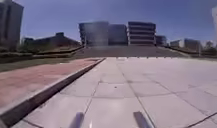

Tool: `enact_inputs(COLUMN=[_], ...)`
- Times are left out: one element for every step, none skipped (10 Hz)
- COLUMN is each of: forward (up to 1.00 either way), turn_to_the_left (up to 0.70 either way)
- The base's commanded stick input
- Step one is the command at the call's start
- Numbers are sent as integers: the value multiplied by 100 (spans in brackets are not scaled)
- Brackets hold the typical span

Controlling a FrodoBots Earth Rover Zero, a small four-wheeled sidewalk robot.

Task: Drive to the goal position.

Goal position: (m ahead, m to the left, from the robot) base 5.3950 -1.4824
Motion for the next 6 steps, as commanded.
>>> enact_inputs(forward=[100, 100, 6, 0, 59, 100], turn_to_the_left=[-9, 0, 0, 0, 0, -13])
